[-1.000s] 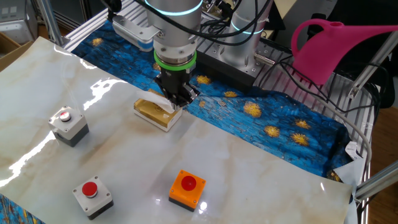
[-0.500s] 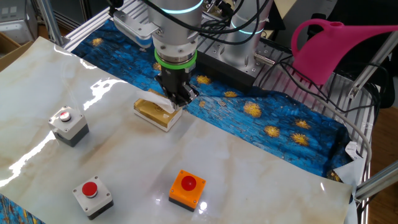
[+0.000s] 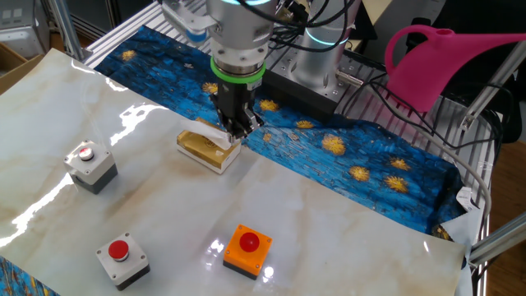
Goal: Press three buttons from left to right in sequence
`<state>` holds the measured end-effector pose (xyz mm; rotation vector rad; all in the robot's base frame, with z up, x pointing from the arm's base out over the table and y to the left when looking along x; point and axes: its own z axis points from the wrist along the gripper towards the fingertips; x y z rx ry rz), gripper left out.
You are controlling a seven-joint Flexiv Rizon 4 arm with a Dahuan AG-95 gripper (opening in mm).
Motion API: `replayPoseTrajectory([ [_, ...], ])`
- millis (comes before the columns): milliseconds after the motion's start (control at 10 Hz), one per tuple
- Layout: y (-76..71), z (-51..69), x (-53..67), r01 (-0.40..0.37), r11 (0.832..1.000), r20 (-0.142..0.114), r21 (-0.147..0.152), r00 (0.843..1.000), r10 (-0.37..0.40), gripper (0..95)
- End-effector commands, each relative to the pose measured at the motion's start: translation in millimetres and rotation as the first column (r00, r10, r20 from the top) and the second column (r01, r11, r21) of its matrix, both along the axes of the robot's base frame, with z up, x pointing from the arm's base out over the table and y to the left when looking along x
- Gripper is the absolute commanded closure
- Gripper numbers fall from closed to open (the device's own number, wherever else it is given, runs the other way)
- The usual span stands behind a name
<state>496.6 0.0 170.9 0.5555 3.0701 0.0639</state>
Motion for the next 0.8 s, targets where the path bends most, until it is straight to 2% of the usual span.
replayPoseTrajectory([
  [100, 0.0, -0.9, 3.4, 0.013, 1.000, 0.021, 0.009, 1.000, -0.013, 95.0],
  [200, 0.0, -0.9, 3.4, 0.006, 1.000, 0.035, 0.009, 0.999, -0.006, 95.0],
  [300, 0.0, -0.9, 3.4, 0.012, 1.000, 0.038, 0.009, 0.999, -0.012, 95.0],
  [400, 0.0, -0.9, 3.4, 0.108, 0.994, 0.034, 0.018, 0.994, -0.108, 95.0],
  [800, 0.0, -0.9, 3.4, 0.118, 0.993, 0.036, 0.022, 0.992, -0.119, 95.0],
])
